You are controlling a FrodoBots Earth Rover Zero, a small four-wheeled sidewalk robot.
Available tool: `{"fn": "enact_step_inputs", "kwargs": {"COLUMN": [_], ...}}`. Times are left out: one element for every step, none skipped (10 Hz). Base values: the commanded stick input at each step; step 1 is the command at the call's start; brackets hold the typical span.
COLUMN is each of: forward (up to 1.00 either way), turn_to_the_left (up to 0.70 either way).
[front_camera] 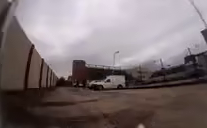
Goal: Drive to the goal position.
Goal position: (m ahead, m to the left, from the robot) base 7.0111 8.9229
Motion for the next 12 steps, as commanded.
{"fn": "enact_step_inputs", "kwargs": {"forward": [1.0, 1.0, 1.0, 1.0, 1.0, 1.0, 1.0, 1.0, 1.0, 1.0, 1.0, 1.0], "turn_to_the_left": [0.0, 0.0, 0.0, 0.0, 0.0, 0.0, 0.11, 0.37, 0.4, 0.4, 0.4, 0.4]}}
